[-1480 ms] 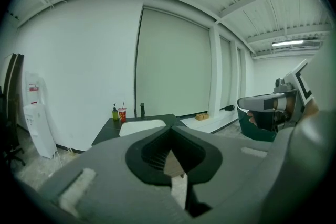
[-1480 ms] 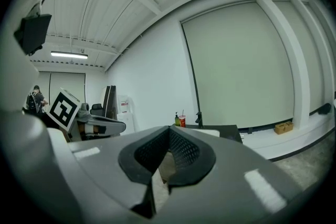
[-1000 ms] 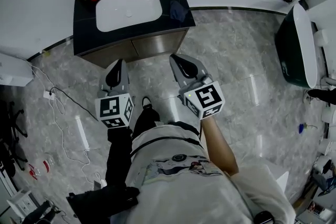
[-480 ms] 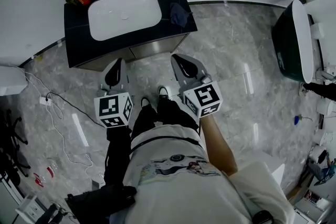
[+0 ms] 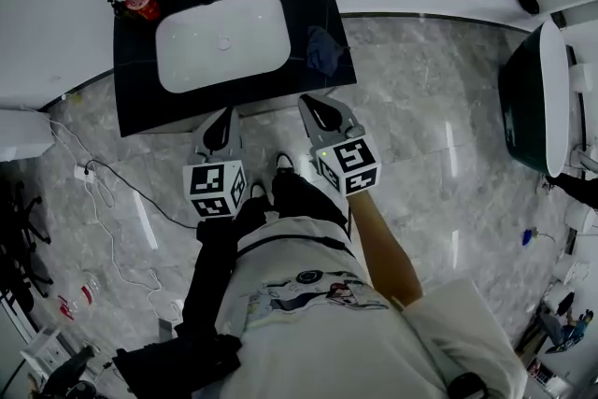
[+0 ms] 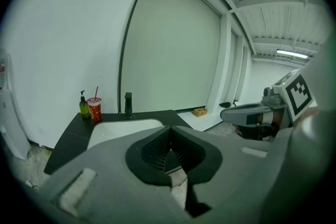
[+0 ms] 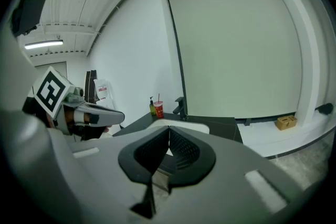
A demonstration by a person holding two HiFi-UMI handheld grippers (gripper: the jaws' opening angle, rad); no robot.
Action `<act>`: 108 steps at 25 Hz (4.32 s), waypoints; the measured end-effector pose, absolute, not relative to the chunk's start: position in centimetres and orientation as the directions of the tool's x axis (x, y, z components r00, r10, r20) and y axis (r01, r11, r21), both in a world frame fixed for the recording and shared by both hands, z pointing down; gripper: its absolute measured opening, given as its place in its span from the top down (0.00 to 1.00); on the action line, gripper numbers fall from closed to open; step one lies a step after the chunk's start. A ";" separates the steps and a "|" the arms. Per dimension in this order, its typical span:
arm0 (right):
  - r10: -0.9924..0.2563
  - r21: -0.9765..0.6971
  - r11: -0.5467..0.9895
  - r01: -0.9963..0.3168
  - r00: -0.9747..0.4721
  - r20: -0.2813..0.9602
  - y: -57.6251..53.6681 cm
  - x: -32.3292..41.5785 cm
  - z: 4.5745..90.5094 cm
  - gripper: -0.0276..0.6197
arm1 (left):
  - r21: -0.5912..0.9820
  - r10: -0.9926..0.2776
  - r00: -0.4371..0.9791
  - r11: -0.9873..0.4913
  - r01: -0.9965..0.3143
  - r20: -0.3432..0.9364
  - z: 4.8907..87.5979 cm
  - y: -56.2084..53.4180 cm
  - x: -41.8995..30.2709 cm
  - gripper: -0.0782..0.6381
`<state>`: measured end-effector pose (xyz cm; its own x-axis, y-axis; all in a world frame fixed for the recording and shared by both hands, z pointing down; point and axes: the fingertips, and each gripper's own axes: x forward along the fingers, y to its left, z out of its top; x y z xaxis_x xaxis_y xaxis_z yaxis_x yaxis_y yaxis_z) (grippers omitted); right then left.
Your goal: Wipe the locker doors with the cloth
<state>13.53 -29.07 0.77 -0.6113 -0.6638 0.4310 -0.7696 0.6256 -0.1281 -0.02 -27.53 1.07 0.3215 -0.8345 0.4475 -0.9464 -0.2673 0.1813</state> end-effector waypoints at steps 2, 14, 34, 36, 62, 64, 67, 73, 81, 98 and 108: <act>-0.647 -0.136 0.623 -0.771 -0.605 0.465 -30.8 14.4 2.7 0.94 | 0.171 -0.814 0.320 -0.271 -0.947 0.484 2.6 -28.2 0.7 0.89; -0.571 -0.053 0.583 -0.811 -0.456 0.683 -41.8 20.8 16.8 0.72 | 0.132 -0.726 0.282 -0.258 -0.957 0.628 7.8 -27.0 0.8 0.89; -0.415 -0.022 0.610 -0.792 -0.343 0.843 -48.5 21.9 28.1 0.81 | 0.118 -0.706 0.164 -0.115 -0.986 0.689 9.6 -23.6 -2.6 0.89; -0.429 -0.016 0.609 -0.793 -0.347 0.834 -48.4 21.9 27.8 0.82 | 0.119 -0.708 0.162 -0.110 -0.987 0.687 9.5 -23.6 -2.6 0.89; -0.570 0.077 0.732 -0.677 -0.546 0.615 -31.2 8.2 12.9 0.83 | 0.137 -0.820 0.093 -0.018 -0.990 0.565 6.1 -14.2 -13.5 0.89; -0.572 0.098 0.738 -0.668 -0.542 0.615 -28.8 6.3 13.0 0.83 | 0.125 -0.822 0.106 -0.043 -0.991 0.559 6.3 -12.1 -15.0 0.89; -0.581 0.129 0.744 -0.656 -0.538 0.611 -25.3 3.5 13.1 0.83 | 0.121 -0.821 0.127 -0.071 -0.990 0.556 6.9 -8.5 -17.4 0.89; -0.606 0.225 0.752 -0.619 -0.514 0.608 -19.5 -0.8 15.4 0.83 | 0.123 -0.812 0.139 -0.084 -0.989 0.566 9.8 -1.8 -22.1 0.89; -0.596 0.300 0.791 -0.534 -0.560 0.575 -16.4 -3.7 21.9 0.83 | 0.140 -0.833 0.078 -0.001 -0.990 0.548 18.0 1.7 -24.5 0.89; -0.672 0.670 0.642 -0.372 -0.695 0.257 -21.1 -4.6 45.6 0.83 | 0.026 -0.928 -0.108 0.125 -0.992 0.356 50.0 0.8 -28.2 0.89; -0.684 0.755 0.543 -0.368 -0.715 0.144 -24.8 -5.2 51.7 0.83 | 0.010 -0.954 -0.133 0.141 -0.990 0.270 57.9 0.1 -28.2 0.89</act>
<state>-5.23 -24.80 51.68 -0.7149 -0.6843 0.1439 -0.3679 0.5431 0.7548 -28.15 0.12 57.91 -0.1333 -0.9536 0.2698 -0.9899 0.1412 0.0099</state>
